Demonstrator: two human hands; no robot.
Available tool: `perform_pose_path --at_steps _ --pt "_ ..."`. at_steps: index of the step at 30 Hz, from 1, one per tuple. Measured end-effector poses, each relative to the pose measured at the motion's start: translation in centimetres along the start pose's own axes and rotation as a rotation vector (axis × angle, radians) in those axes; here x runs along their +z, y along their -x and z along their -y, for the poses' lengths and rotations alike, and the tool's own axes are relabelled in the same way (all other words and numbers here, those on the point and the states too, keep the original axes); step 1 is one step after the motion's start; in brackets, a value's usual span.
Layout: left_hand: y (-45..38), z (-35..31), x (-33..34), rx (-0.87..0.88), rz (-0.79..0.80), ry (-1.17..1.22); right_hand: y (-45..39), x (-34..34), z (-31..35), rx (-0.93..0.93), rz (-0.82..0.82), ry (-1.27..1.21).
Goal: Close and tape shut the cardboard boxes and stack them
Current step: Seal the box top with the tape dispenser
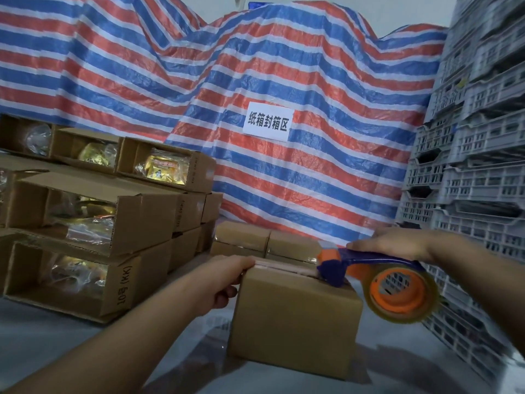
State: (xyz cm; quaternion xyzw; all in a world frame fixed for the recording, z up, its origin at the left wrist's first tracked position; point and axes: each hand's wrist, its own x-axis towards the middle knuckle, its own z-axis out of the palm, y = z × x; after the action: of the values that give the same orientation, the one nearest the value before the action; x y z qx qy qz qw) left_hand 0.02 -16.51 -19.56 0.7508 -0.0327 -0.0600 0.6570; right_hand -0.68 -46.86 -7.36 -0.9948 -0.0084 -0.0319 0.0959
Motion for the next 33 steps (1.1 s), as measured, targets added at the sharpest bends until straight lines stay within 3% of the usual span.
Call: perform_pose_path --at_steps 3,5,7,9,12,17,23,27,30,33 --pt "0.7 -1.7 0.1 0.139 -0.203 -0.367 0.4 0.6 -0.2 -0.02 0.041 -0.066" --pt "1.2 -2.7 1.0 0.434 -0.292 -0.548 0.5 1.0 -0.4 -0.02 0.034 -0.111" --pt "2.2 -3.3 3.0 0.652 -0.146 -0.748 0.6 1.2 -0.5 -0.019 0.039 -0.119" --pt "2.4 -3.2 5.0 0.672 0.044 -1.072 0.7 1.2 -0.5 -0.028 0.056 -0.135" --pt "2.1 -2.7 5.8 0.662 0.087 -1.384 0.8 0.7 -0.4 -0.06 0.059 -0.129" --pt "1.8 -2.2 5.3 0.677 0.076 -1.382 0.8 -1.2 -1.9 -0.107 0.018 -0.033" --pt "1.9 -1.9 5.5 0.727 0.043 -1.336 1.9 -0.1 -7.0 -0.101 -0.004 -0.181" --pt "2.4 -3.1 5.9 0.627 0.095 -1.305 1.9 2.5 -8.0 -0.069 -0.031 -0.248" --pt "2.5 -4.8 8.1 0.638 0.033 -1.229 2.6 3.4 -8.2 -0.078 -0.058 -0.376" --pt "2.4 -4.9 11.0 0.641 0.167 -1.211 3.1 4.1 -8.4 -0.084 -0.083 -0.382"
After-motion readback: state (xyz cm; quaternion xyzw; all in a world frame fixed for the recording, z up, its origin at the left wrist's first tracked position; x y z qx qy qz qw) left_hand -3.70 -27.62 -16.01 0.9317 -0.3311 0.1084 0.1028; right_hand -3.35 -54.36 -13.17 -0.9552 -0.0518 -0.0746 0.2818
